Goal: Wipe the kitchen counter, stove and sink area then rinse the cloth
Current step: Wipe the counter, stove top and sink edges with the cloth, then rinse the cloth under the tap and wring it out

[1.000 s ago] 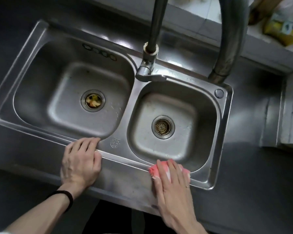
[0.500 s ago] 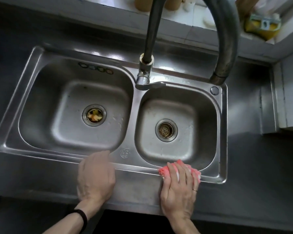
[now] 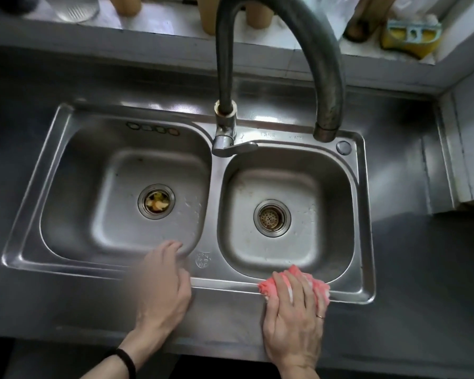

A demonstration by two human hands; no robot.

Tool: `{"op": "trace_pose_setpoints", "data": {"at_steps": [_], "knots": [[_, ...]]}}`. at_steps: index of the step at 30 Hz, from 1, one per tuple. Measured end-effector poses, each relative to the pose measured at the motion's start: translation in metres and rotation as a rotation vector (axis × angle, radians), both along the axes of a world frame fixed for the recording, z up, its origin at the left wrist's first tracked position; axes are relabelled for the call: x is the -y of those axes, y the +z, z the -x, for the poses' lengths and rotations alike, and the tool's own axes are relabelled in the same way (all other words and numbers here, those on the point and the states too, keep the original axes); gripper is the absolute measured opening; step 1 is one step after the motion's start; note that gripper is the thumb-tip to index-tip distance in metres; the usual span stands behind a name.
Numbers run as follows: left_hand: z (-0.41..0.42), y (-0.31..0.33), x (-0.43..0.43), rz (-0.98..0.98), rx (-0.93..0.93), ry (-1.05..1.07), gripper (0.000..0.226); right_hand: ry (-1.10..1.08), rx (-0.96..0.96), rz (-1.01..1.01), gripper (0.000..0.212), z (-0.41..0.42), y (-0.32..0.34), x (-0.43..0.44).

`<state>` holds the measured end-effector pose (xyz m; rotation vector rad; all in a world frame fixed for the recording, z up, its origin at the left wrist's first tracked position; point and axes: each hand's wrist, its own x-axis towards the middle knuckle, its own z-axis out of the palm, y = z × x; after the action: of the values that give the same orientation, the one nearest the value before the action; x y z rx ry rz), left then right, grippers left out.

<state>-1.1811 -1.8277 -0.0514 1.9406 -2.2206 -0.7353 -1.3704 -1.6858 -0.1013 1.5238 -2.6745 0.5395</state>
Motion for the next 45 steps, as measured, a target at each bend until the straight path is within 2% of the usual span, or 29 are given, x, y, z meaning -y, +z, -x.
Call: {"op": "trace_pose_setpoints", "data": {"at_steps": [4, 7, 10, 13, 15, 17, 23, 45], "knots": [[0.061, 0.030, 0.059, 0.206, -0.241, -0.107, 0.050, -0.028, -0.016, 0.035, 0.029, 0.000, -0.006, 0.000], [0.111, 0.047, 0.108, 0.353, -0.337, -0.221, 0.051, -0.038, -0.028, 0.072, 0.028, -0.001, -0.011, -0.001], [0.144, 0.048, 0.138, 0.273, -0.360, -0.281, 0.050, -0.031, -0.022, 0.071, 0.028, 0.000, -0.014, -0.002], [0.156, 0.036, 0.146, 0.154, -0.346, -0.242, 0.039, -0.038, 0.002, 0.063, 0.031, -0.001, -0.017, -0.005], [0.156, 0.030, 0.144, 0.192, -0.355, -0.168, 0.025, -0.036, 0.019, 0.063, 0.032, -0.001, -0.016, -0.005], [0.158, 0.028, 0.145, 0.240, -0.341, -0.113, 0.020, -0.021, 0.031, 0.048, 0.032, 0.000, -0.014, -0.004], [0.153, 0.027, 0.146, 0.248, -0.372, -0.159, 0.018, 0.015, 0.035, -0.054, 0.039, 0.001, -0.004, -0.005], [0.148, 0.021, 0.146, 0.273, -0.371, -0.215, 0.019, -0.012, 0.033, -0.033, 0.038, -0.001, -0.001, -0.004]]}}
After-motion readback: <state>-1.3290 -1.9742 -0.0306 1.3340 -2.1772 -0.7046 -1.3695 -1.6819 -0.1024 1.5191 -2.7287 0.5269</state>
